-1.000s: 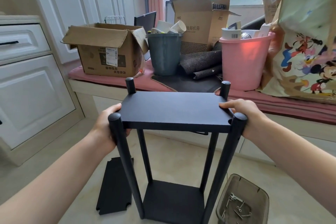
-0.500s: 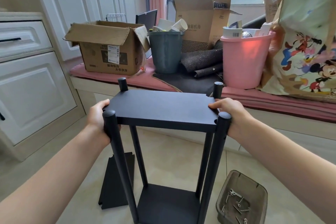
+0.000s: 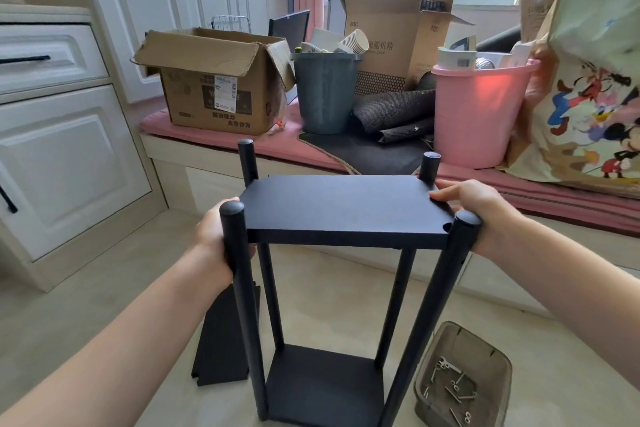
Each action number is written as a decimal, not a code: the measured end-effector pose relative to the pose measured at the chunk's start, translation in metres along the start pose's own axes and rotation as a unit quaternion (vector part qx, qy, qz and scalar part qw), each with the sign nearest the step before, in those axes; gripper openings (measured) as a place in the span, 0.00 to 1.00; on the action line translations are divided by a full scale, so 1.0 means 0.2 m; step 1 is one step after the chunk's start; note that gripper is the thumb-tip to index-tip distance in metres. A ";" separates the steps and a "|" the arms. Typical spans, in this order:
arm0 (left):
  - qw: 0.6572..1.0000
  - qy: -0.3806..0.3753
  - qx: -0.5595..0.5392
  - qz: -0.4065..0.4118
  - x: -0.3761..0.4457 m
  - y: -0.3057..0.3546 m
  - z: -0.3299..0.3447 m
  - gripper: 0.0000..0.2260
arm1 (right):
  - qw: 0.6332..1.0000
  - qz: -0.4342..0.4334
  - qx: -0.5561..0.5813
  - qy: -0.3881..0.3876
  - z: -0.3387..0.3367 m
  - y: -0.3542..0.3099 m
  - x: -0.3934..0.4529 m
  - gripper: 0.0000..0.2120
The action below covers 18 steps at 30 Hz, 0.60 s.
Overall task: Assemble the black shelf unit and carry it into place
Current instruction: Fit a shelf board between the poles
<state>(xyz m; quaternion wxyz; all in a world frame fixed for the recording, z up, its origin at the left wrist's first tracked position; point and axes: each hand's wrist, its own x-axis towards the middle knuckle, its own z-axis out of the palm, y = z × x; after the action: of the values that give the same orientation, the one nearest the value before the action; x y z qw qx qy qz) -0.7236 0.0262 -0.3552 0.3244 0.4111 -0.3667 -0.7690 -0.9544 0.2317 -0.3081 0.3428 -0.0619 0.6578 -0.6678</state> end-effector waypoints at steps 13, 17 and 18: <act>1.000 0.007 -0.023 0.014 0.02 -0.08 -0.05 0.06 | 0.999 -0.036 0.005 -0.010 -0.06 0.10 0.01 0.25; 0.999 0.010 -0.019 0.034 0.05 -0.13 -0.07 0.08 | 0.999 -0.028 0.027 -0.012 -0.07 0.17 0.02 0.25; 0.999 0.006 -0.026 0.037 0.05 -0.14 -0.08 0.08 | 0.999 -0.021 0.034 -0.012 -0.07 0.19 0.03 0.25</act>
<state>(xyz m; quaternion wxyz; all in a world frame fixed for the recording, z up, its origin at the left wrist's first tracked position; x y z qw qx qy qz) -0.7196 0.0286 -0.3882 0.3650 0.3932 -0.3597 -0.7634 -0.9522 0.2440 -0.3464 0.3382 -0.0720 0.6293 -0.6960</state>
